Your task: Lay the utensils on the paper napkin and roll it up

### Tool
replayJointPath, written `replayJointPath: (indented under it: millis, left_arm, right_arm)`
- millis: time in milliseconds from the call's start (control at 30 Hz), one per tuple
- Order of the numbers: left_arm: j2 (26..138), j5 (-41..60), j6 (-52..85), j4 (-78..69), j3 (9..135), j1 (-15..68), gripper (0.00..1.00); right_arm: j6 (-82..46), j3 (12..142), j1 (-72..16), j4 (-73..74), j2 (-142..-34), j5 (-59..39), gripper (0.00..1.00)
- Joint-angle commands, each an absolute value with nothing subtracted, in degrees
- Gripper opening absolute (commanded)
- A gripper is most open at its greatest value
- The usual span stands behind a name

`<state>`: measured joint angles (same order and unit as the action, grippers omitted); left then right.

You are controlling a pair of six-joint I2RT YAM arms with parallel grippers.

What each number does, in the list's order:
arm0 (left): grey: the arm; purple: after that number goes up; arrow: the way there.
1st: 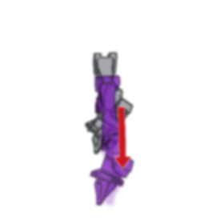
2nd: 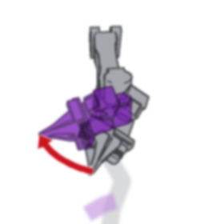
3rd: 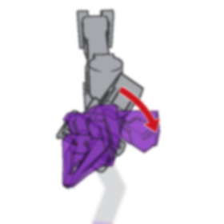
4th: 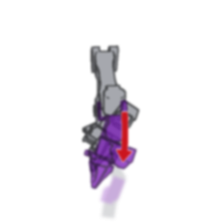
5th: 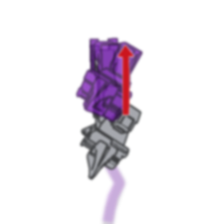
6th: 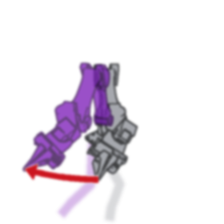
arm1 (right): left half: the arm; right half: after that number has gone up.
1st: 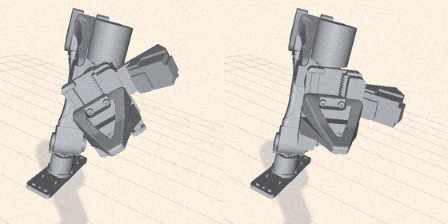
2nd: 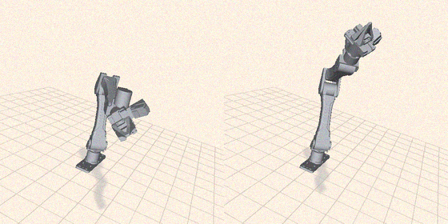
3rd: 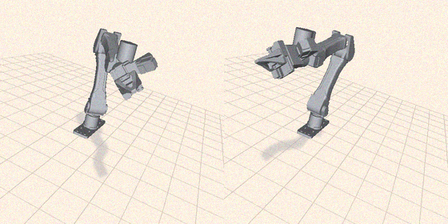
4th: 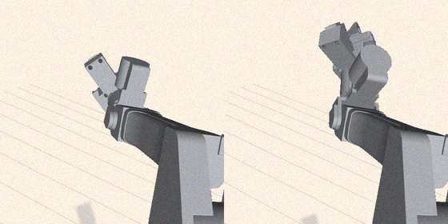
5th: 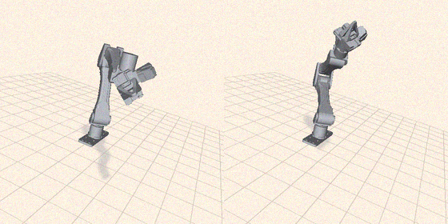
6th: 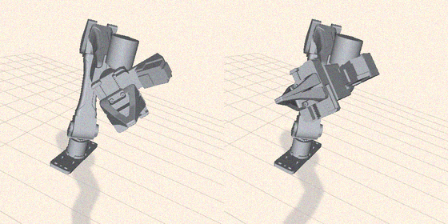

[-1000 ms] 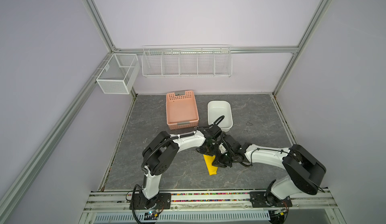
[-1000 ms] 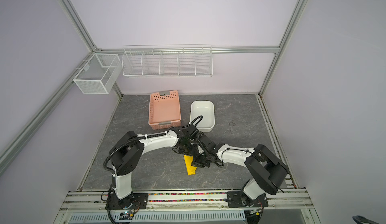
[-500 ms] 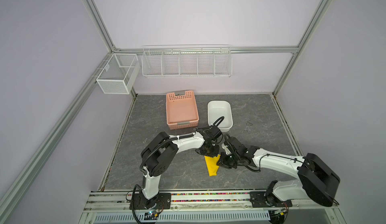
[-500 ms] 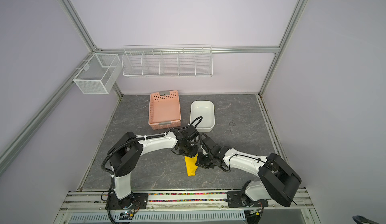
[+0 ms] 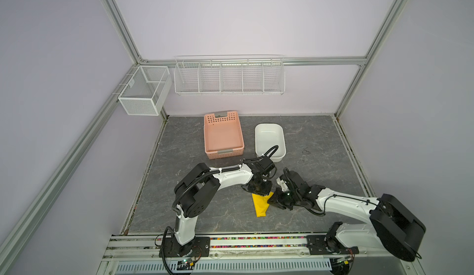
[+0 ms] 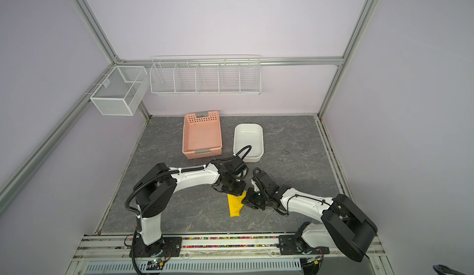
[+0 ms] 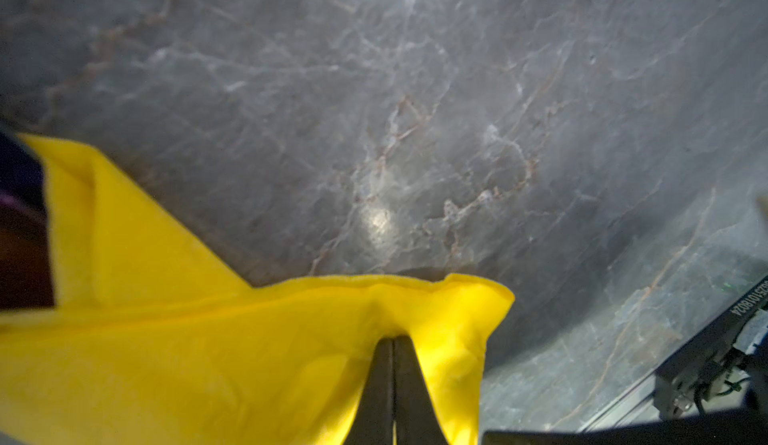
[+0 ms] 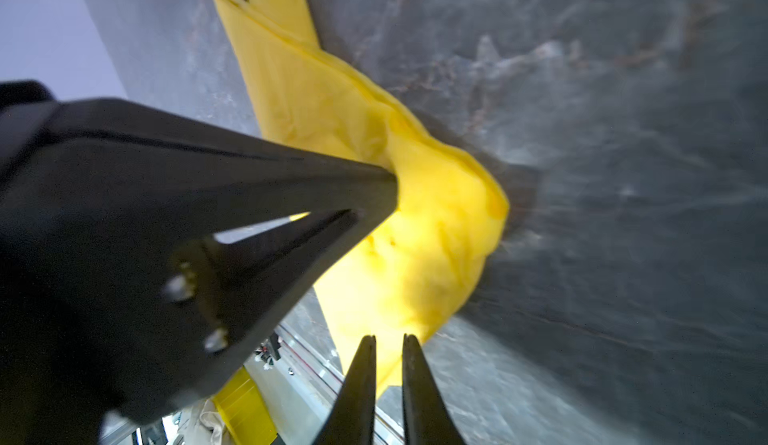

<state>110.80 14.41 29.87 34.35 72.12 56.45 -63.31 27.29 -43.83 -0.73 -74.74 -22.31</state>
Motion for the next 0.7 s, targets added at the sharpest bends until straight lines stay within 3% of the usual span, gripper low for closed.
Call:
replayJointPath:
  millis: [0, 233, 667]
  left_arm:
    - [111.7, 14.1, 29.4, 34.3, 73.1, 56.8, 0.0]
    - [111.5, 13.6, 29.5, 34.5, 73.1, 56.8, 0.0]
    - [111.1, 13.0, 29.6, 34.9, 73.1, 56.8, 0.0]
  right_arm:
    - [-66.1, 26.8, -43.5, 4.8, -76.4, -26.1, 0.17]
    - [-67.3, 27.1, -43.5, 10.7, -83.2, -29.6, 0.17]
    - [-63.7, 27.8, -43.2, 5.1, -86.7, -26.8, 0.2]
